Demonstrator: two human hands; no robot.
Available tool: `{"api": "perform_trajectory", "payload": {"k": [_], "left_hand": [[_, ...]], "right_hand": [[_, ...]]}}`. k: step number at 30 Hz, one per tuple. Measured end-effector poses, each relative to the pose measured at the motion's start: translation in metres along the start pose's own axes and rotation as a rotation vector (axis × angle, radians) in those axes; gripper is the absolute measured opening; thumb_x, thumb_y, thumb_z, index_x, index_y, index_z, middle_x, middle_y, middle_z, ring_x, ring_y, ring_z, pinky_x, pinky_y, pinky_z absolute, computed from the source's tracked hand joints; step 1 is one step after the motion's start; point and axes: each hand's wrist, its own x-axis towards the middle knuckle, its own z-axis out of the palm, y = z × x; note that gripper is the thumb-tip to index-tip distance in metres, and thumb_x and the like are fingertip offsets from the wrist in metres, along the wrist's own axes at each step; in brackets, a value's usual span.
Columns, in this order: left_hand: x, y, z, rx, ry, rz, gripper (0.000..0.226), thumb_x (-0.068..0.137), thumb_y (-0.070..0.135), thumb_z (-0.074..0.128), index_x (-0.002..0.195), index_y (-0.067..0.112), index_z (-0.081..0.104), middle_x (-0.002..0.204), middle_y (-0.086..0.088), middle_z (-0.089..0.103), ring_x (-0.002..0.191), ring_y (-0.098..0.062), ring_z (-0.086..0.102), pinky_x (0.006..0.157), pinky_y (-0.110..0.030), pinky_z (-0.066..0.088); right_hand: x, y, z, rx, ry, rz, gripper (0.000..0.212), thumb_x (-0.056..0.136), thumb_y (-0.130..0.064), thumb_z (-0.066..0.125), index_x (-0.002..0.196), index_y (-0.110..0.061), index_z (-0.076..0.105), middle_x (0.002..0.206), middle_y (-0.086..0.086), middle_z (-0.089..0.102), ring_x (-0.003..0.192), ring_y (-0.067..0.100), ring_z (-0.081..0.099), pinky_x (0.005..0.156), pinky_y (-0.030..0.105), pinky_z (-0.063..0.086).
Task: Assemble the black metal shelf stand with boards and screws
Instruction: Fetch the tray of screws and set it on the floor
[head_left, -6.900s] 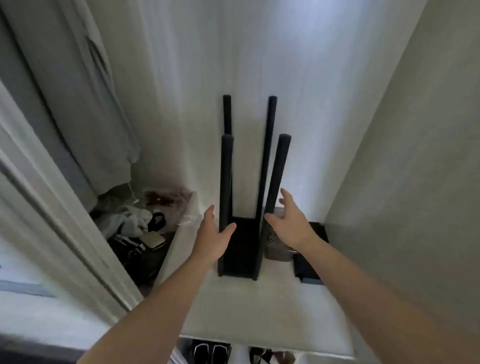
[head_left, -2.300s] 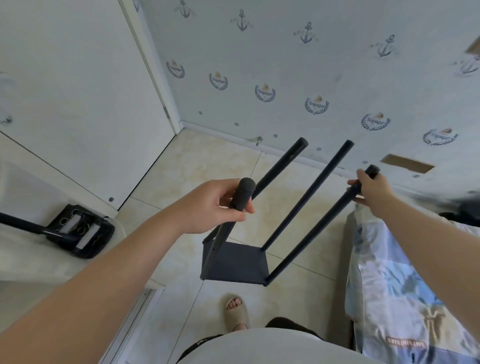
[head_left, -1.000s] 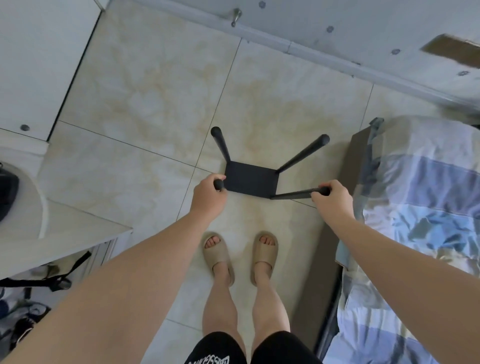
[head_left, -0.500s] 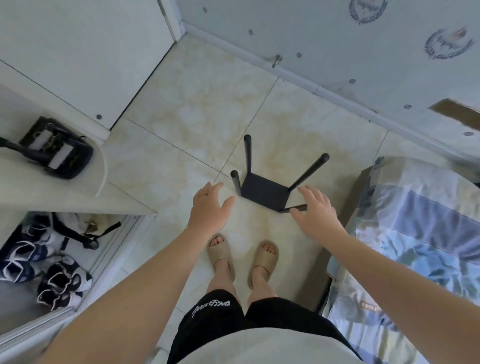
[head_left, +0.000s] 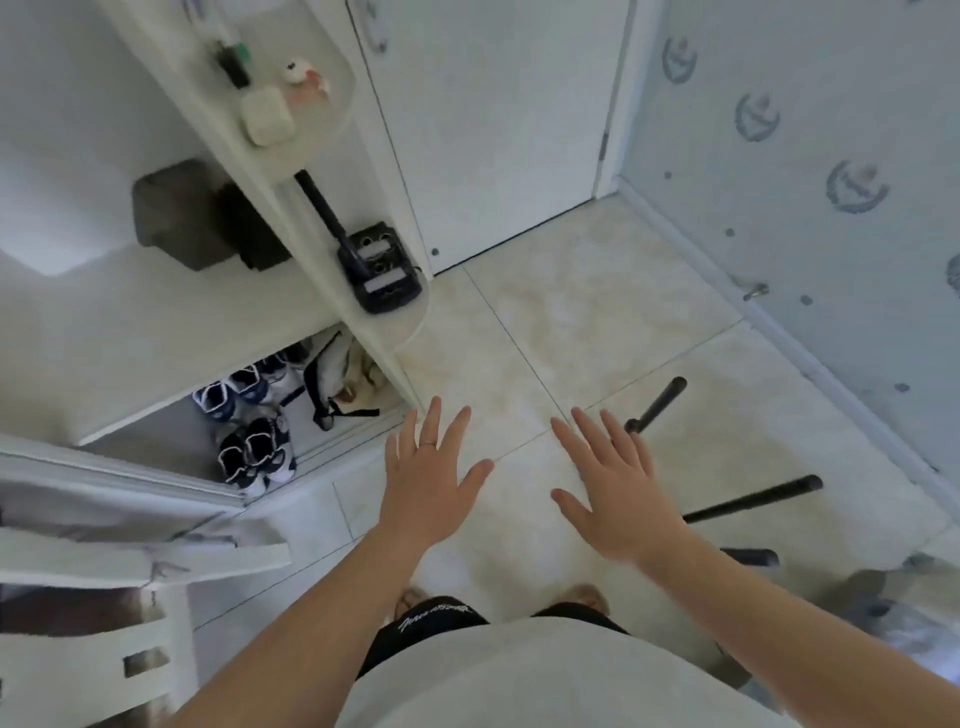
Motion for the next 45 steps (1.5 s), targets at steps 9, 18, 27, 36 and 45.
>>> {"api": "perform_trajectory", "payload": {"k": [9, 18, 27, 36, 45], "left_hand": [[-0.046, -0.167, -0.073, -0.072, 0.199, -0.183, 0.072, 0.095, 0.070, 0.028, 0.156, 0.045, 0.000, 0.166, 0.009, -0.017, 0.150, -0.017, -0.024, 0.119, -0.048, -0.014], [-0.067, -0.299, -0.125, -0.167, 0.275, -0.280, 0.079, 0.088, 0.078, 0.016, 0.157, 0.043, -0.002, 0.167, 0.009, -0.012, 0.152, -0.019, -0.019, 0.123, -0.051, -0.005], [-0.010, -0.370, -0.166, -0.246, 0.305, -0.349, 0.074, 0.093, 0.072, 0.028, 0.157, 0.040, 0.009, 0.168, 0.004, 0.003, 0.153, -0.022, -0.006, 0.122, -0.051, 0.003], [0.113, -0.444, -0.225, -0.341, 0.270, -0.432, 0.073, 0.096, 0.069, 0.030, 0.158, 0.037, 0.011, 0.168, 0.000, 0.009, 0.154, -0.025, 0.000, 0.121, -0.049, 0.009], [0.234, -0.509, -0.261, -0.880, 0.300, -0.549, 0.071, 0.097, 0.053, 0.054, 0.156, 0.025, 0.027, 0.160, -0.003, 0.032, 0.146, -0.022, 0.031, 0.119, -0.041, 0.026]], "right_hand": [[0.082, -0.181, 0.016, -0.034, 0.009, -0.236, 0.075, 0.103, -0.053, 0.037, 0.158, -0.039, -0.011, 0.166, -0.012, -0.017, 0.154, 0.022, -0.020, 0.125, 0.045, -0.003], [0.152, -0.327, 0.031, -0.020, 0.005, -0.345, 0.074, 0.102, -0.052, 0.040, 0.159, -0.039, -0.006, 0.168, -0.012, -0.008, 0.155, 0.020, -0.012, 0.124, 0.041, 0.003], [0.248, -0.388, 0.018, 0.057, 0.002, -0.323, 0.073, 0.101, -0.047, 0.046, 0.160, -0.038, 0.003, 0.168, -0.013, -0.002, 0.155, 0.015, -0.005, 0.123, 0.041, 0.009], [0.413, -0.430, 0.007, 0.036, -0.029, -0.301, 0.073, 0.102, -0.045, 0.049, 0.161, -0.031, 0.009, 0.169, -0.006, 0.005, 0.156, 0.023, 0.001, 0.122, 0.045, 0.015], [0.576, -0.470, 0.006, 0.256, -0.159, -0.180, 0.074, 0.101, -0.037, 0.056, 0.161, -0.021, 0.016, 0.168, 0.002, 0.017, 0.154, 0.025, 0.015, 0.125, 0.040, 0.017]]}}
